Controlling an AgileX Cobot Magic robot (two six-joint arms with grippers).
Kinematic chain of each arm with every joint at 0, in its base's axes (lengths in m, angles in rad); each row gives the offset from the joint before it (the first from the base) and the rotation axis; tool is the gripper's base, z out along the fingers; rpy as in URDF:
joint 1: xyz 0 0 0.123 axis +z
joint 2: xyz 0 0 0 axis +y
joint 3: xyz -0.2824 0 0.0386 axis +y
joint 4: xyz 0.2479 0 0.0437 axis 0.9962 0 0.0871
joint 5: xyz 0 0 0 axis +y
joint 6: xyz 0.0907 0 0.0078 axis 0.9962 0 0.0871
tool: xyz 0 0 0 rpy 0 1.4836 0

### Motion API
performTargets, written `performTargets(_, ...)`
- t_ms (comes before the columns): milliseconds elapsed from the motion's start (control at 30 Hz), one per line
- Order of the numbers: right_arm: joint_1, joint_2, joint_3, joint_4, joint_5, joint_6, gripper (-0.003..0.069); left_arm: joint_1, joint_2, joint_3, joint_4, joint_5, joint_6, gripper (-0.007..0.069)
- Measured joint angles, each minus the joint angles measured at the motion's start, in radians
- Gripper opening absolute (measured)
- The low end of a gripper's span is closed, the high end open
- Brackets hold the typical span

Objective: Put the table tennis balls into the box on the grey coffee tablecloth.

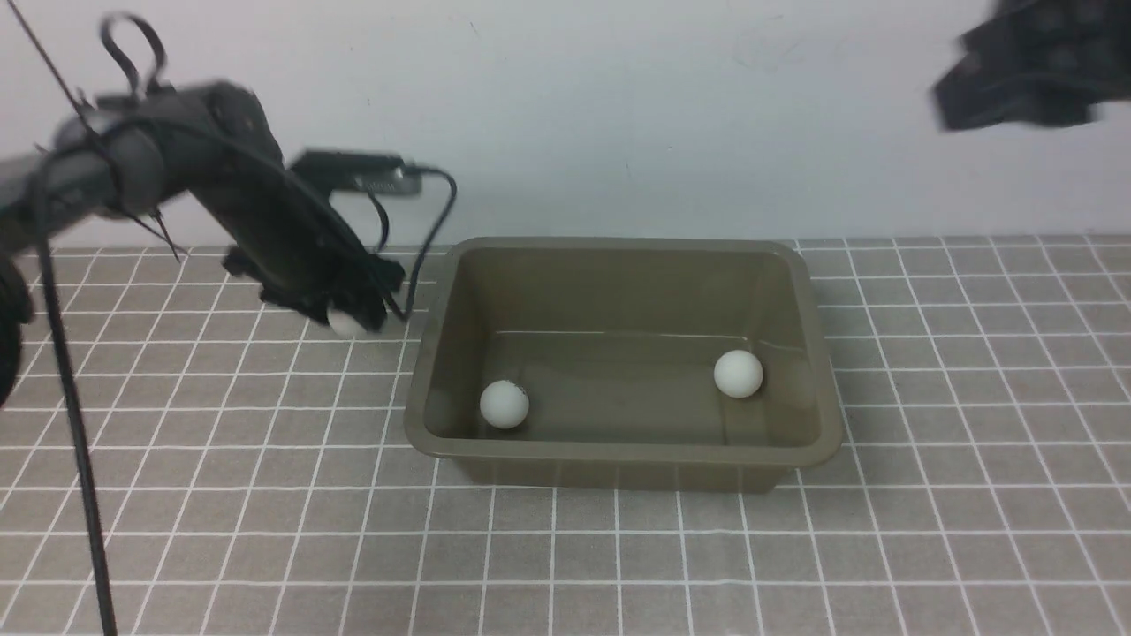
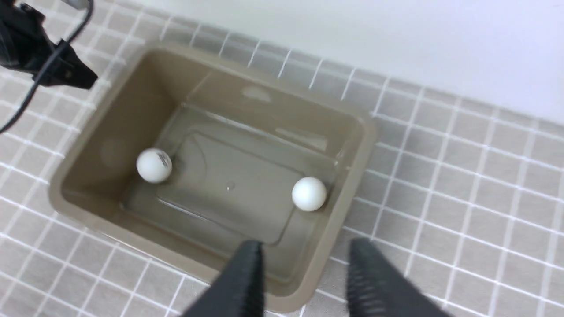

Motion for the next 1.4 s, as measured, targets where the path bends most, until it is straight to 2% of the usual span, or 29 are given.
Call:
performTargets(100,0.0,-0.138,0.066,-0.019,-0.022,0.025,0.0113,-0.005,-0.074,-0.048,-0.028,0.061,-0.002,0.0352)
performTargets(167,0.0,-0.28,0.178,-0.029,-0.097,0.051,0.0034,-0.034,-0.139,-0.067,-0.103,0.09,0.042,0.0352)
performTargets(233,0.0,-0.38,0.275,-0.033,-0.171,0.07,0.0006,-0.062,-0.162,-0.073,-0.15,0.098,0.081,0.0352)
performTargets(367,0.0,-0.647,0.577,-0.037,-0.385,0.107,-0.0013,-0.178,-0.149,-0.074,-0.2,0.107,0.149,0.0352)
performTargets(433,0.0,-0.718,0.658,-0.037,-0.447,0.112,-0.0014,-0.204,-0.131,-0.074,-0.199,0.104,0.15,0.0352)
performTargets(467,0.0,-0.819,0.768,-0.04,-0.511,0.116,-0.0014,-0.236,-0.1,-0.073,-0.194,0.086,0.143,0.0352)
performTargets(533,0.0,-0.879,0.824,-0.042,-0.554,0.115,-0.0014,-0.26,-0.08,-0.073,-0.187,0.072,0.127,0.0365)
performTargets(567,0.0,-0.925,0.874,-0.046,-0.588,0.11,-0.0014,-0.273,-0.069,-0.073,-0.181,0.06,0.121,0.0382)
performTargets(733,0.0,-1.071,1.043,-0.071,-0.69,0.089,-0.0014,-0.309,-0.044,-0.073,-0.122,0.03,0.029,0.0577)
performTargets(800,0.0,-1.099,1.075,-0.071,-0.701,0.087,-0.0015,-0.308,-0.059,-0.073,-0.11,0.042,-0.009,0.0589)
performTargets(833,0.0,-1.106,1.084,-0.071,-0.702,0.087,-0.0014,-0.306,-0.069,-0.074,-0.103,0.058,-0.02,0.057)
performTargets(900,0.0,-1.113,1.089,-0.073,-0.704,0.089,-0.0014,-0.3,-0.103,-0.074,-0.075,0.096,-0.044,0.0472)
performTargets(933,0.0,-1.114,1.091,-0.073,-0.707,0.091,-0.0014,-0.297,-0.13,-0.074,-0.055,0.123,-0.053,0.0386)
performTargets(967,0.0,-1.114,1.092,-0.073,-0.709,0.103,-0.0014,-0.294,-0.167,-0.076,-0.032,0.154,-0.062,0.026)
performTargets(1033,0.0,-1.114,1.093,-0.075,-0.712,0.132,-0.0014,-0.289,-0.235,-0.076,0.017,0.195,-0.071,0.0104)
performTargets(1100,0.0,-1.114,1.093,-0.092,-0.712,0.169,-0.0014,-0.287,-0.313,-0.078,0.051,0.228,-0.085,0.0035)
performTargets(1233,0.0,-1.126,1.101,-0.171,-0.714,0.239,-0.0014,-0.286,-0.522,-0.052,0.068,0.248,-0.102,-0.0005)
performTargets(1400,0.0,-1.197,1.145,-0.34,-0.72,0.401,-0.0014,-0.287,-0.854,0.165,0.063,0.174,-0.103,-0.0005)
